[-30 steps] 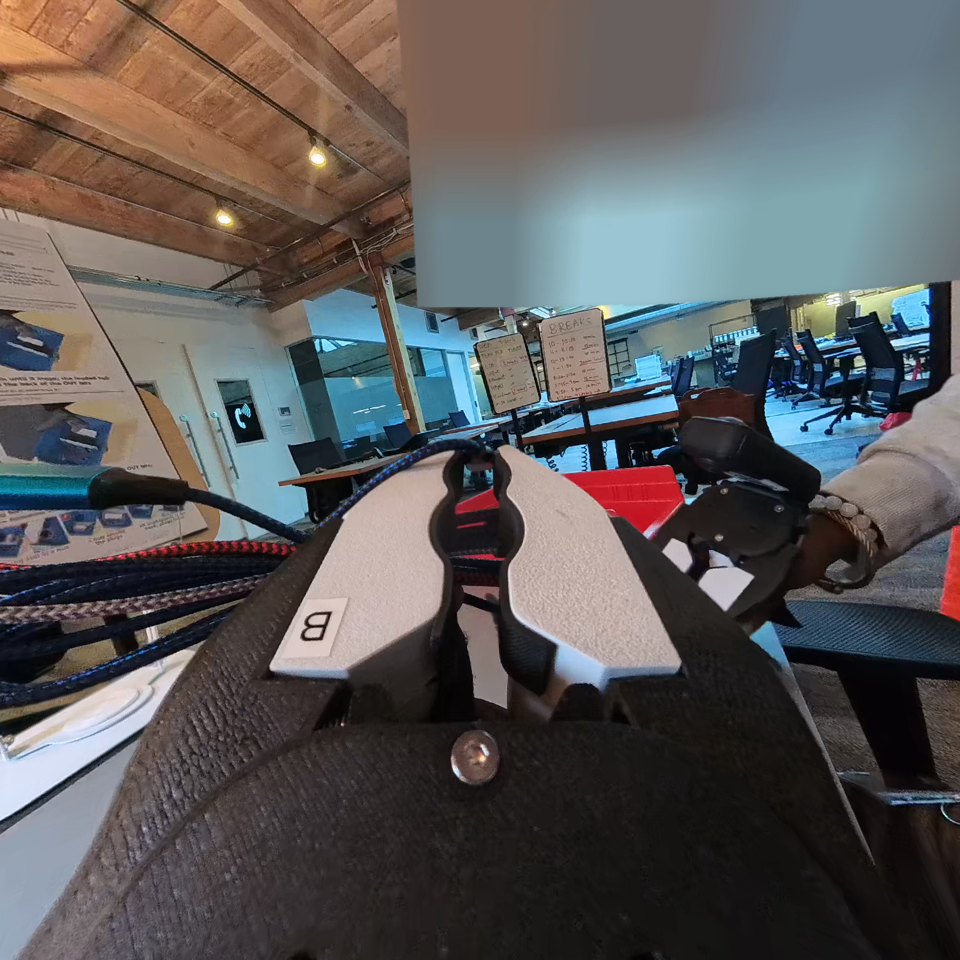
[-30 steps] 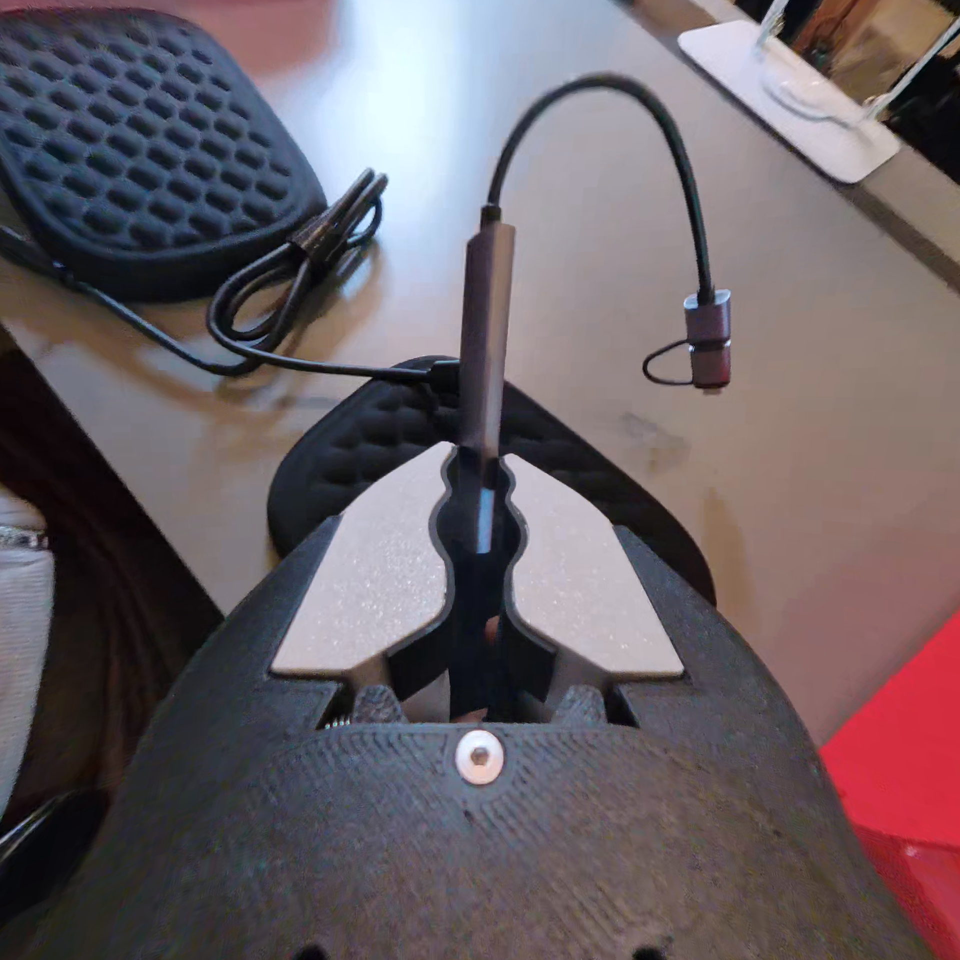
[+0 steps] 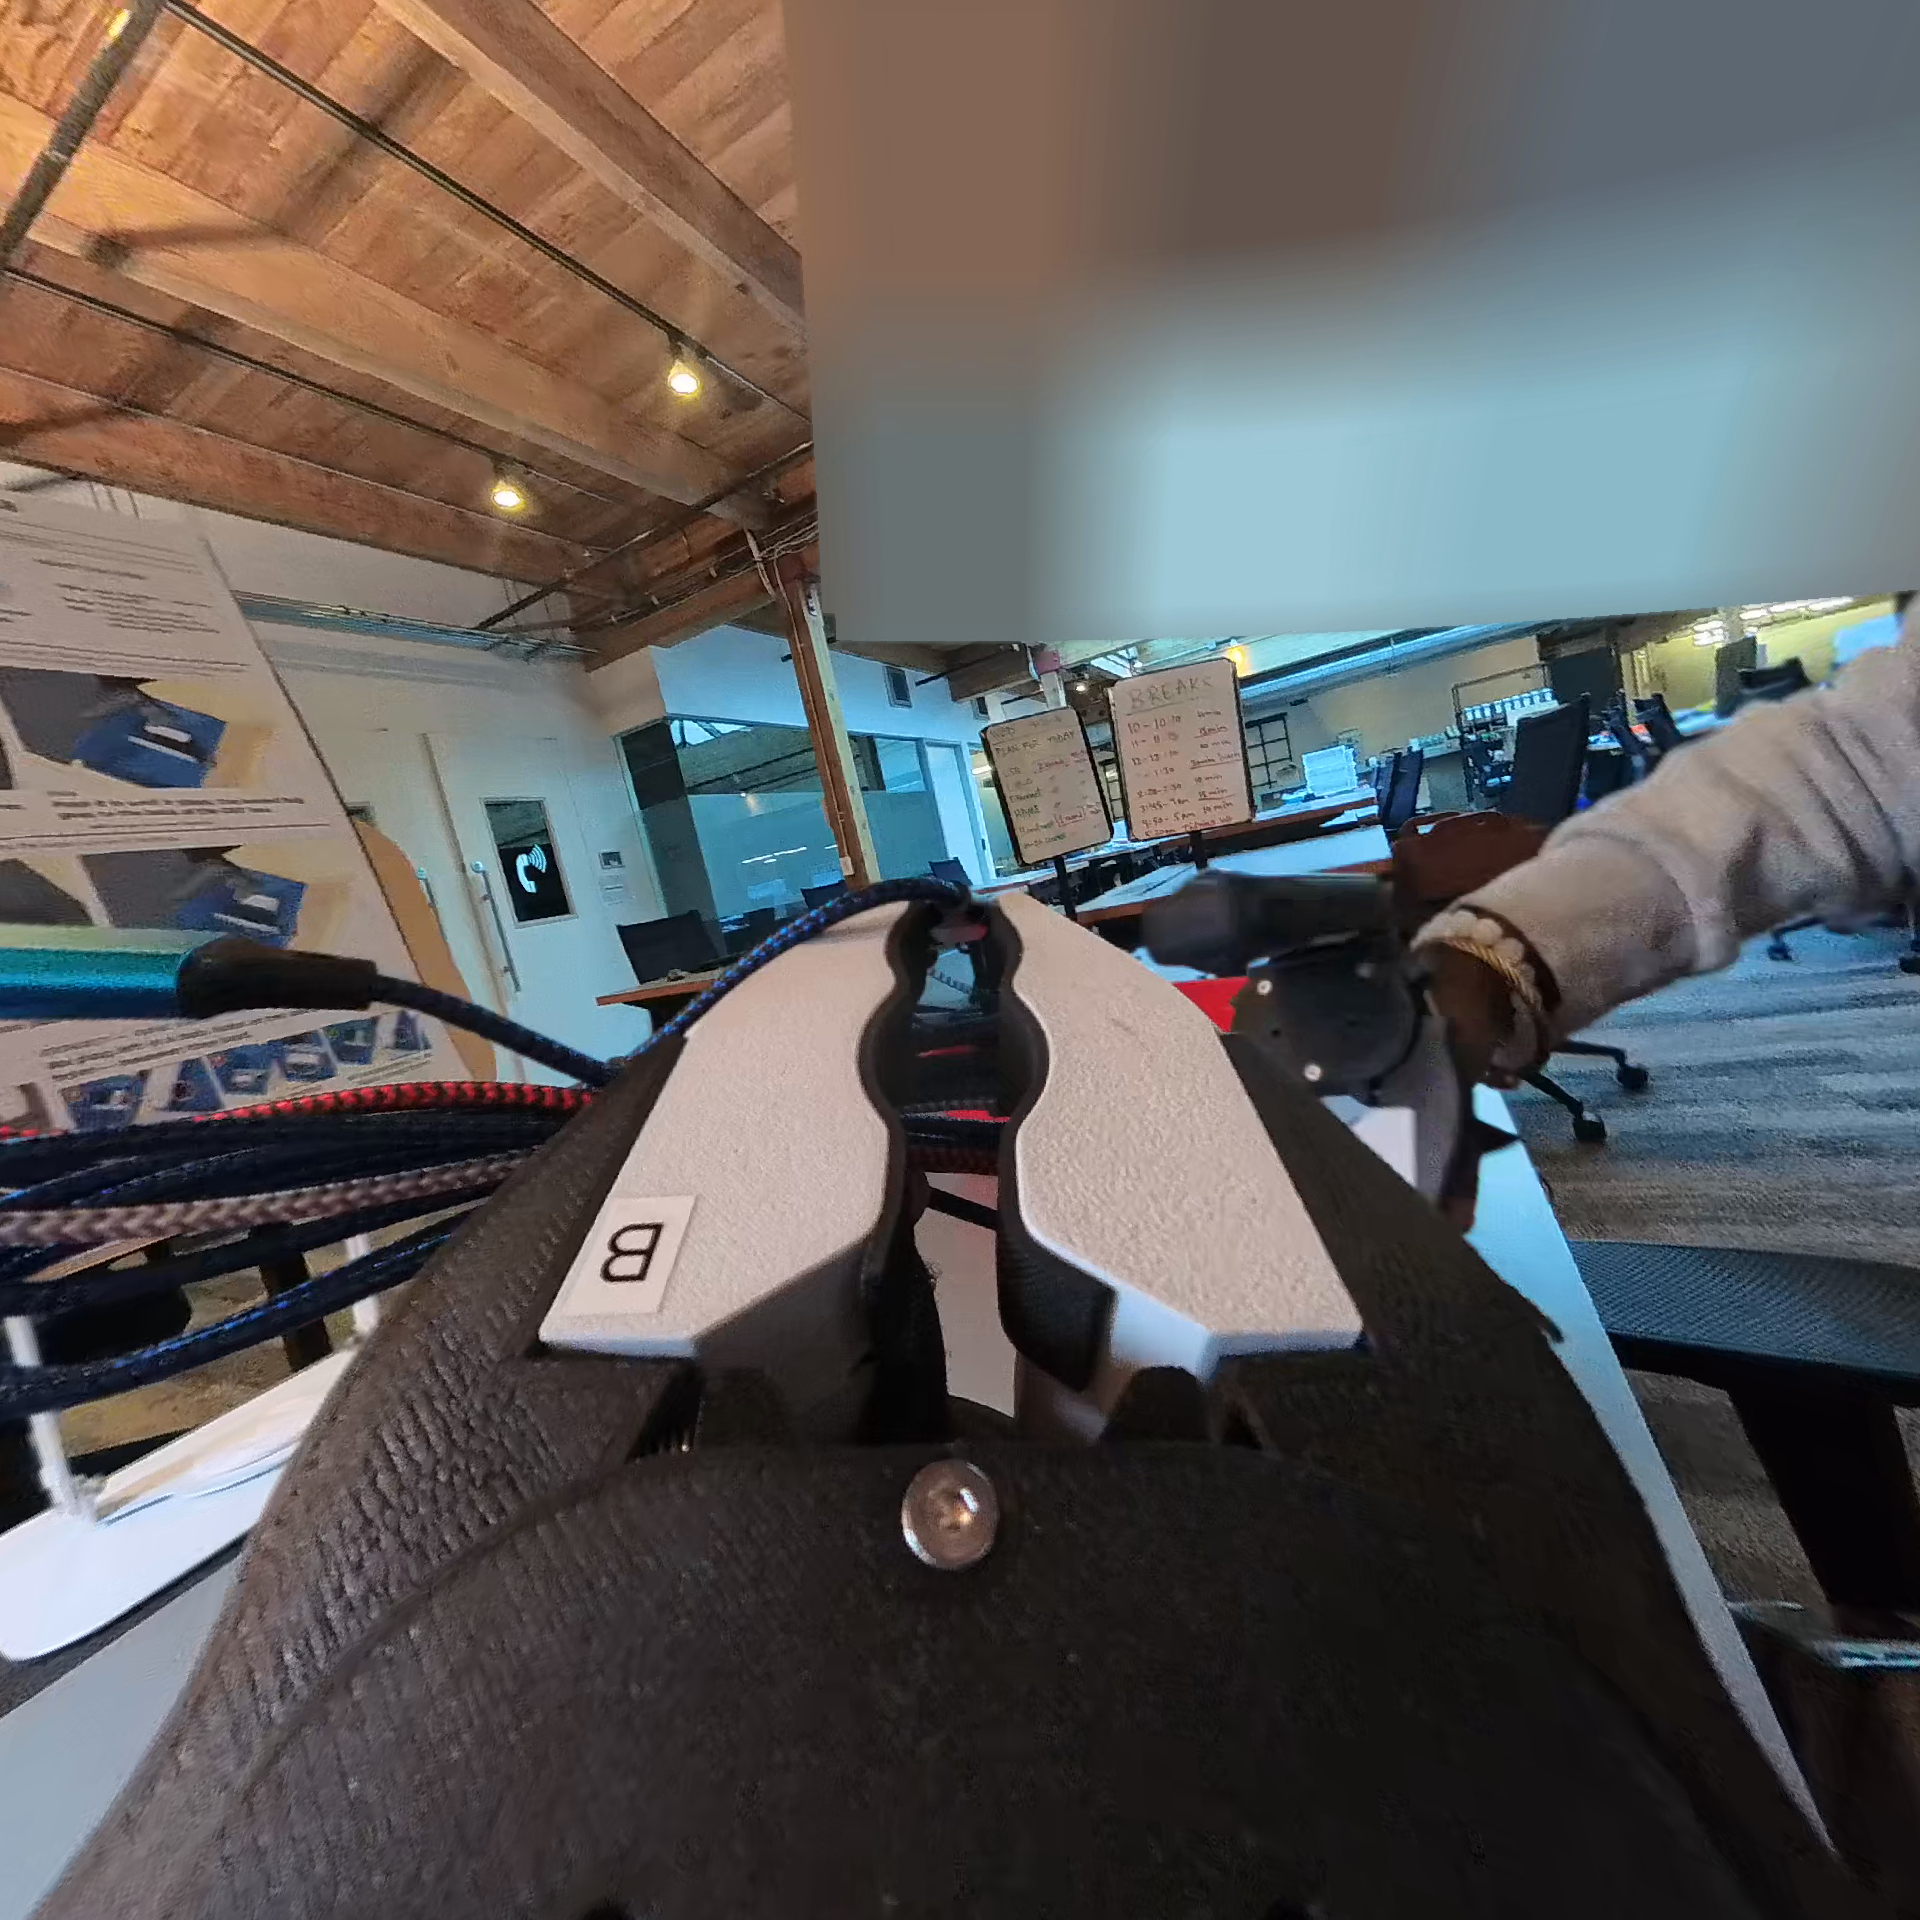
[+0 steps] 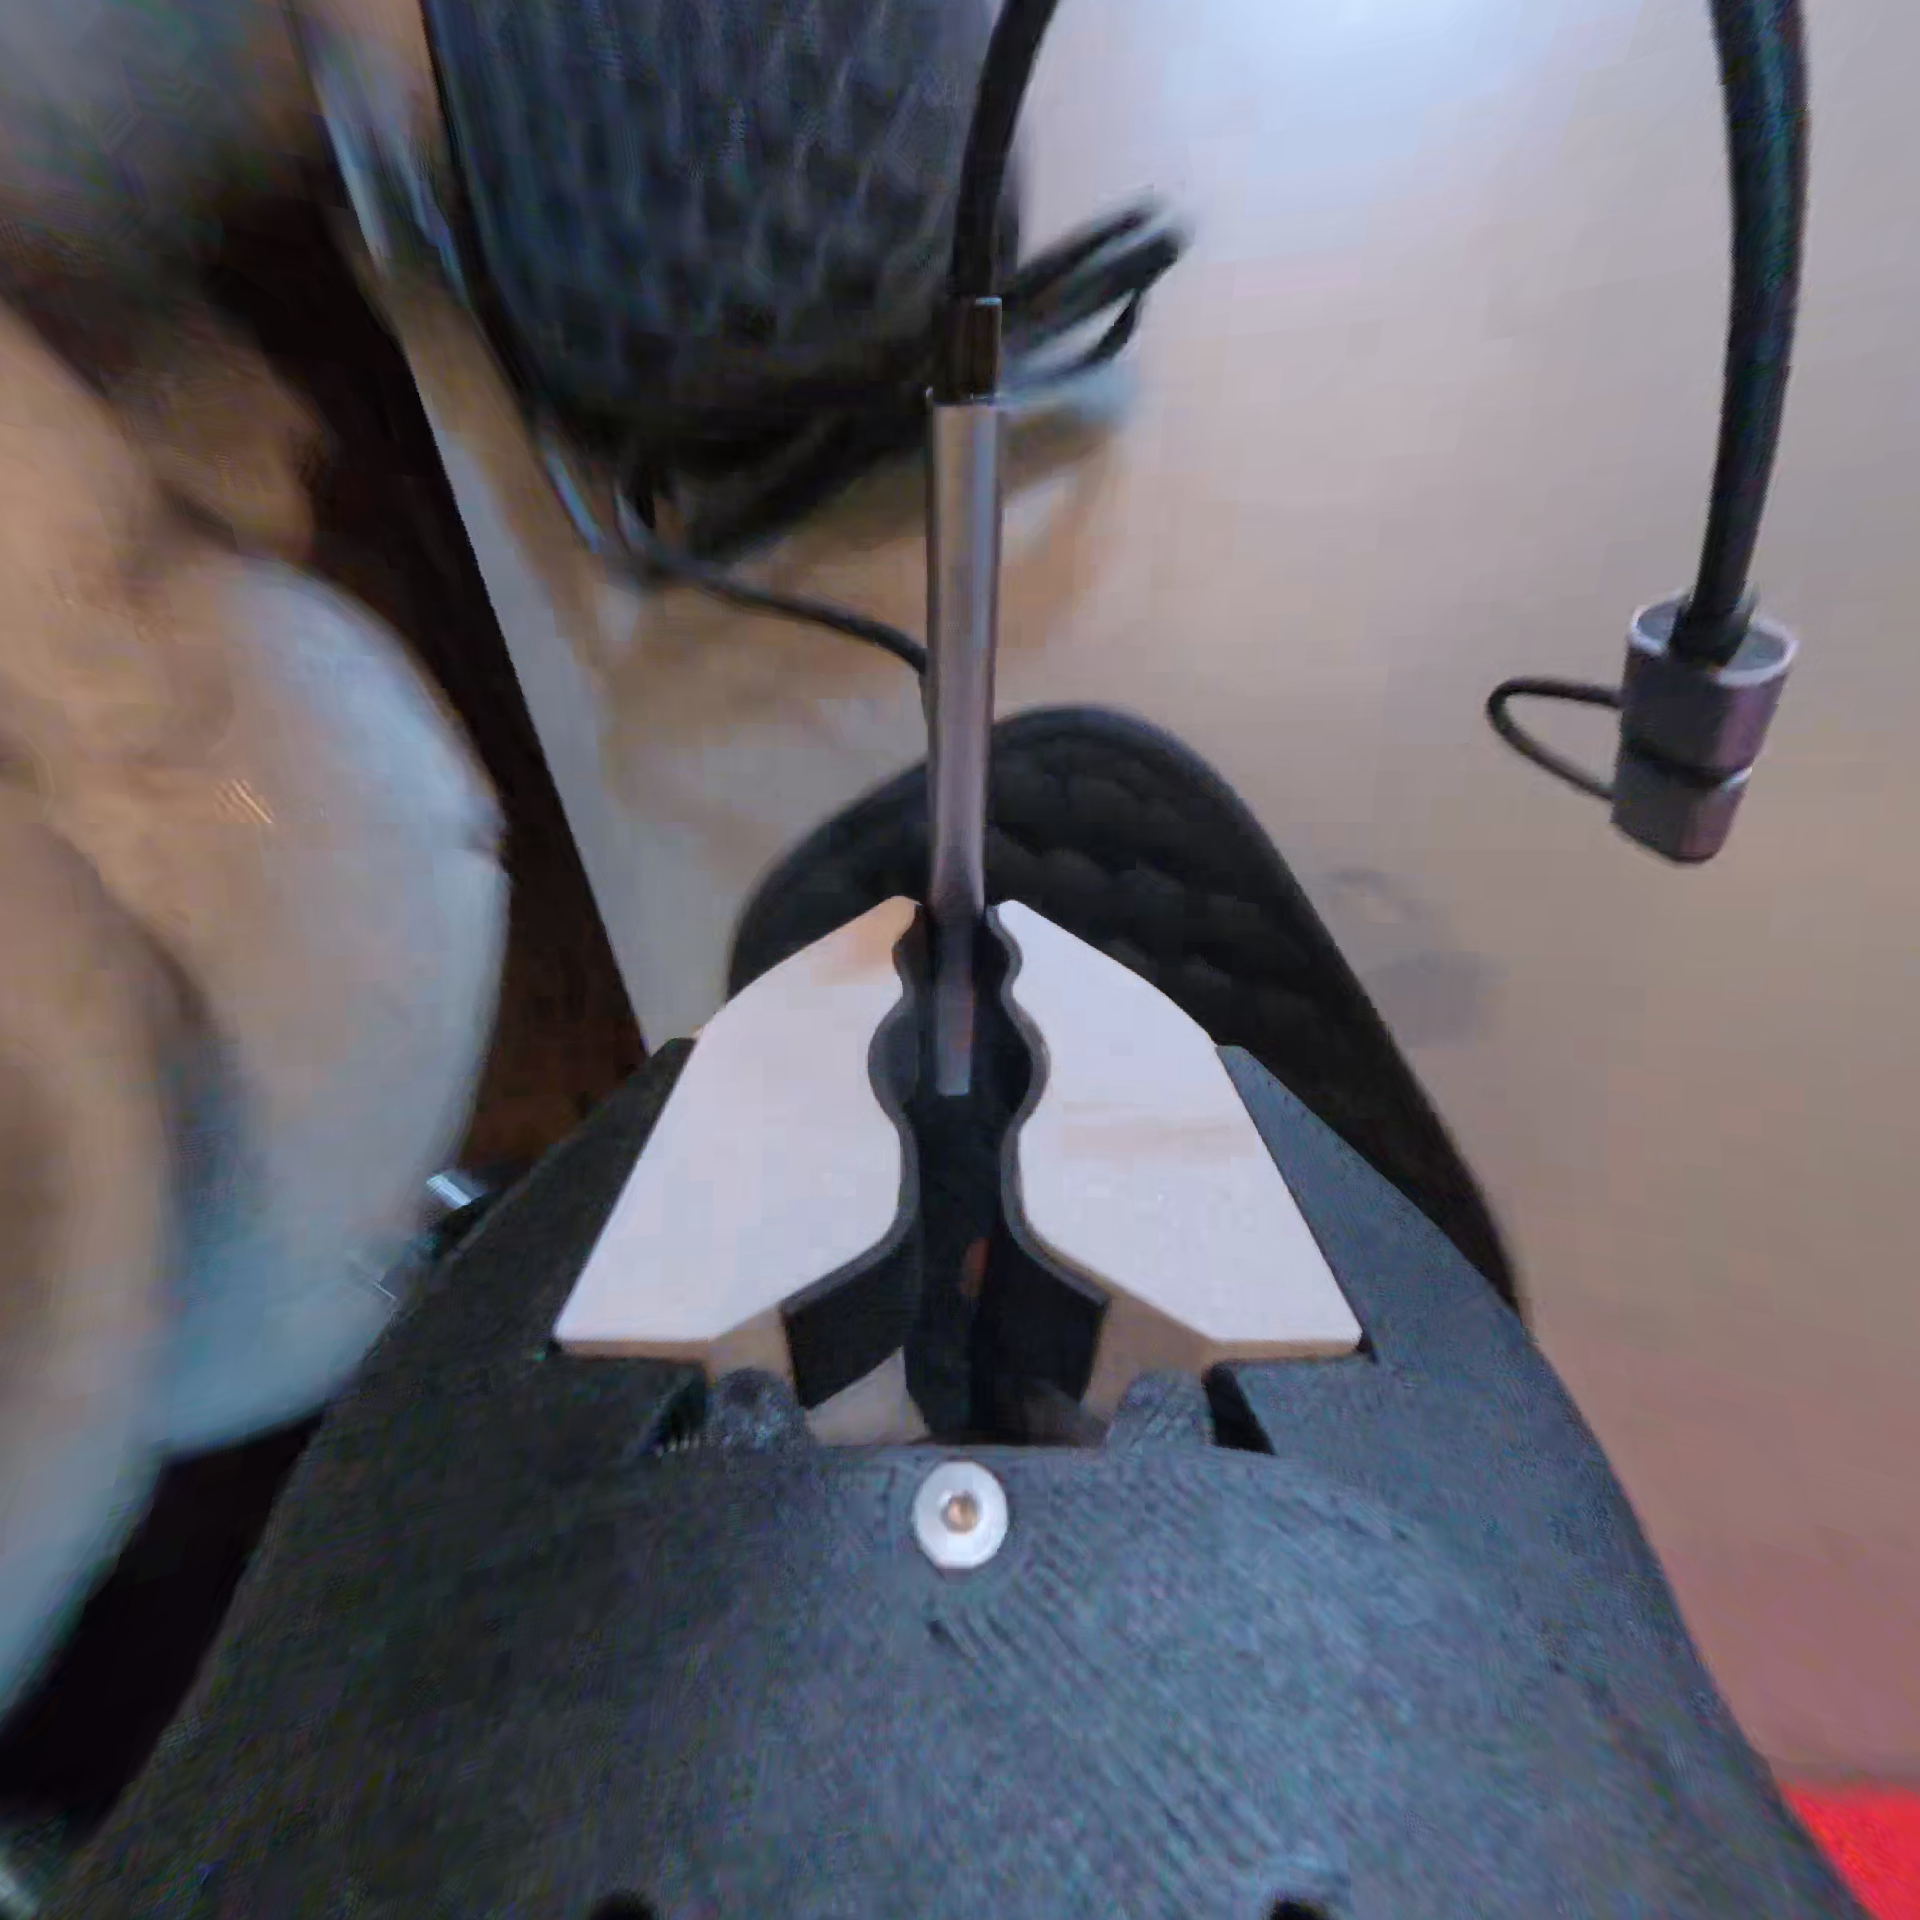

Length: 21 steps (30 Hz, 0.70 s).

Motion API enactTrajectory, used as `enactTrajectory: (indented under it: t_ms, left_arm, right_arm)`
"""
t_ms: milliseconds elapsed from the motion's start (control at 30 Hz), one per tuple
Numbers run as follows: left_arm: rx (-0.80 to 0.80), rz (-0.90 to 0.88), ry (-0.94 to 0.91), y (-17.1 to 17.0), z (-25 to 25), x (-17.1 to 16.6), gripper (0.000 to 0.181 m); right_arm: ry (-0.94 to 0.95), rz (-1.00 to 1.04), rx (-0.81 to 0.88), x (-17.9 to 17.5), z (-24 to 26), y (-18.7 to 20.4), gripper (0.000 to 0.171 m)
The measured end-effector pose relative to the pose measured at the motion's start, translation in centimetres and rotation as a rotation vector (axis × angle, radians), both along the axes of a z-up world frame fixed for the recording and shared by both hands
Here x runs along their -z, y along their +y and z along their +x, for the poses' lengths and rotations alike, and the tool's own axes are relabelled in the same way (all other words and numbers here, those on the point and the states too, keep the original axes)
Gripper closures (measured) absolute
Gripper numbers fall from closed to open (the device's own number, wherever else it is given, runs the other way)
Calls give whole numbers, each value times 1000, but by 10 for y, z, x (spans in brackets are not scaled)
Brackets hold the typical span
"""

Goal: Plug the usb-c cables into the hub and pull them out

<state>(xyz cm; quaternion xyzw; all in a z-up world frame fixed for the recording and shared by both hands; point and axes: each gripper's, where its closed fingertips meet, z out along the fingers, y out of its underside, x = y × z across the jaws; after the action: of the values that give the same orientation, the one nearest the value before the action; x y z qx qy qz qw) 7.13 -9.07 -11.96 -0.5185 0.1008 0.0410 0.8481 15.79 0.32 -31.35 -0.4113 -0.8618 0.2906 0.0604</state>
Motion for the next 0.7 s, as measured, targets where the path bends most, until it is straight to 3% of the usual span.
enactTrajectory:
  t_ms: [200,400,533,700]
  left_arm:
    - [-86,26,-46,-10,-19,-8,170]
    - [-210,81,-60,-16,-30,-15,170]
    - [-237,121,-126,-5,-31,-6,170]
    - [-274,108,-147,17,-25,15,170]
  right_arm:
    - [-13,-1052,567,-63,-39,9,163]
    - [218,-1863,866,-103,-66,53,163]
    - [391,-2124,933,-122,-78,64,162]
    - [452,-2156,994,-146,-89,54,162]
